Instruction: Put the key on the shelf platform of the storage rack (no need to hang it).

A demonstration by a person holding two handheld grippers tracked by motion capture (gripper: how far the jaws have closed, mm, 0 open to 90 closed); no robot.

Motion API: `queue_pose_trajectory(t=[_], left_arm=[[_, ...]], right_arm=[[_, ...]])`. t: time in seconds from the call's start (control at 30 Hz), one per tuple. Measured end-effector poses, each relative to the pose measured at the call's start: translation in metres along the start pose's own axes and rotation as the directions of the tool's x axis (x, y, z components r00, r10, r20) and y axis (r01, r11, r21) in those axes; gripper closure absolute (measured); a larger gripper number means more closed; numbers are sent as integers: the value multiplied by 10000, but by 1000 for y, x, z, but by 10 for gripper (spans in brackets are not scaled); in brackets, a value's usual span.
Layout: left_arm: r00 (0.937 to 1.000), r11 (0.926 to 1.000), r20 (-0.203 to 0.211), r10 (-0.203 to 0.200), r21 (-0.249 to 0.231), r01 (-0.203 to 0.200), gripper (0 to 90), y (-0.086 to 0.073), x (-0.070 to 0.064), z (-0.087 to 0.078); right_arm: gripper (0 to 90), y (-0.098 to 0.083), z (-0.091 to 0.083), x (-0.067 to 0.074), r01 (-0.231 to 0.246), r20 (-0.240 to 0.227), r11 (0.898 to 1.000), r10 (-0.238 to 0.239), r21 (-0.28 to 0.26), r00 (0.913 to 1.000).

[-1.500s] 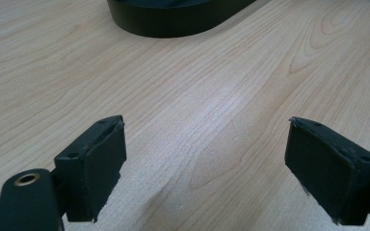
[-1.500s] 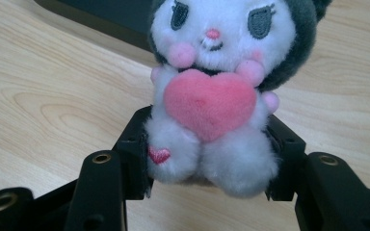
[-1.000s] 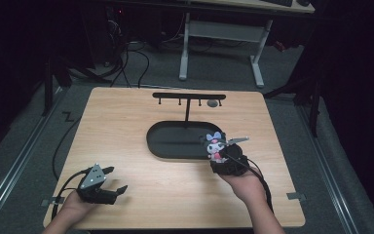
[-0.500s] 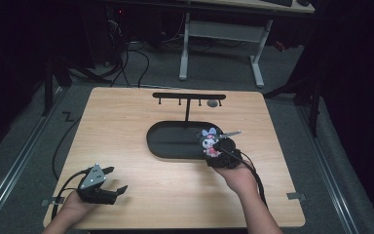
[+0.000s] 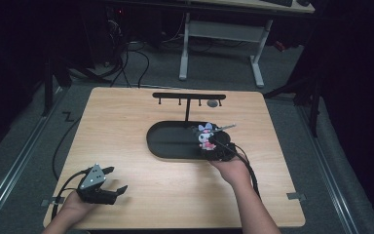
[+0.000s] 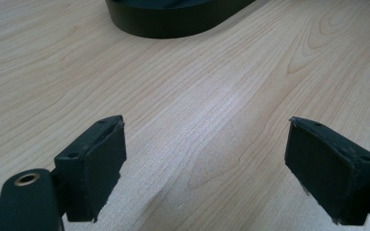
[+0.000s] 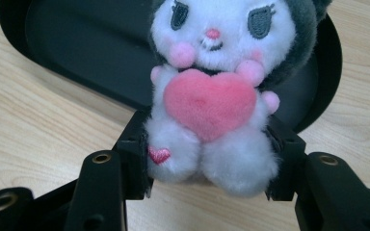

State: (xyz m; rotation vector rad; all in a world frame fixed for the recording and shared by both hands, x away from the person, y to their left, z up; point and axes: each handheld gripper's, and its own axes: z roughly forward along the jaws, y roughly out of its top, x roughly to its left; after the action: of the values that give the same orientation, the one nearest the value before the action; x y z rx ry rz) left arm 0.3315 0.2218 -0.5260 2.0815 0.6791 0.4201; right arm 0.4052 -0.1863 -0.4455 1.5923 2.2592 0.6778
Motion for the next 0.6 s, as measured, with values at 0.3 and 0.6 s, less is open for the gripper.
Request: queue_pose_trajectory(t=[0.3, 0.6], left_arm=[[10000, 10000, 17, 4, -9, -4, 154, 0, 0, 0], [10000, 10000, 13, -12, -22, 12, 154, 0, 0, 0]], right_arm=[[475, 11, 13, -5, -186, -2, 9998, 186, 41, 9998], [475, 22, 28, -6, -297, -45, 9995, 297, 111, 9995]])
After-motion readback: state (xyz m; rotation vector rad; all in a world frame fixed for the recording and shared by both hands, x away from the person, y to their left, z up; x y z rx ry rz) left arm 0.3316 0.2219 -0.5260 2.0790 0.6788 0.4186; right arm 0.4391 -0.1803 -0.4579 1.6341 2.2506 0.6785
